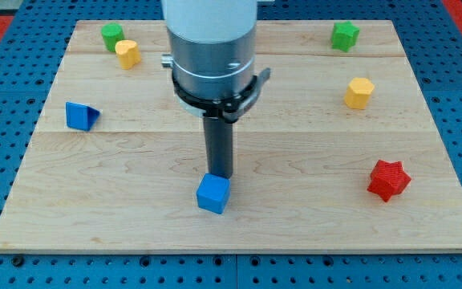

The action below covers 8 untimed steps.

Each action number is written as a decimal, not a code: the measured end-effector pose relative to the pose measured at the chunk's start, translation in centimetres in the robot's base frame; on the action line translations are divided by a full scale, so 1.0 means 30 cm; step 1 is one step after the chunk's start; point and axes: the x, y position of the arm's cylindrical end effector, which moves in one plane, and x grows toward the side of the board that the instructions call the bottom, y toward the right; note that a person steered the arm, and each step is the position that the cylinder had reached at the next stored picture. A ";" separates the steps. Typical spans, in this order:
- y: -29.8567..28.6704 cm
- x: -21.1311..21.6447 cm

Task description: Move the yellow heart to the right side of the blue triangle

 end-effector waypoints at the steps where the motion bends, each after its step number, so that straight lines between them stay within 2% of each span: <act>1: -0.112 -0.234; 3: -0.265 -0.682; 6: -0.507 -0.886; 7: -0.635 -0.878; 8: -0.627 -0.778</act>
